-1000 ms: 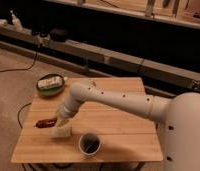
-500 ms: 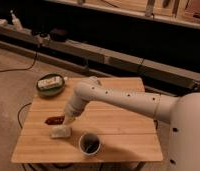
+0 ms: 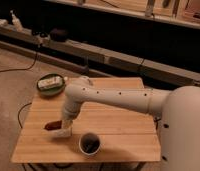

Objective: Place the pepper on the white sponge

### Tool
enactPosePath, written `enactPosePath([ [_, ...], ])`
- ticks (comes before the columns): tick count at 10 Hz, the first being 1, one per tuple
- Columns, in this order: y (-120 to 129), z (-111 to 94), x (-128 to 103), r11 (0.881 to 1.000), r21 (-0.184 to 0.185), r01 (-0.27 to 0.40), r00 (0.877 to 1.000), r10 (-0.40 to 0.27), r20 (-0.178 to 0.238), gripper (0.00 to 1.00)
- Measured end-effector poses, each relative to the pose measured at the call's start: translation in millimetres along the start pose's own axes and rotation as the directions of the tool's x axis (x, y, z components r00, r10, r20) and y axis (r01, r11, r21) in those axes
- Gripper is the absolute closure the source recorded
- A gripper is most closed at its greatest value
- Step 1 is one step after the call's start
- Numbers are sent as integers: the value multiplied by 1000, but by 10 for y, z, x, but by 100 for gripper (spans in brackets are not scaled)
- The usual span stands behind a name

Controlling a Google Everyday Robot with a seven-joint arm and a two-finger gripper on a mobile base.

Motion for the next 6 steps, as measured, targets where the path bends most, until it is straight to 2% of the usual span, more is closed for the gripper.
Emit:
enactPosePath([
  [3,-56,43,35,1000,25,1,1000,-2,12,97],
  [6,-67,43,12,1000,28,-12,1000,11,15,97],
])
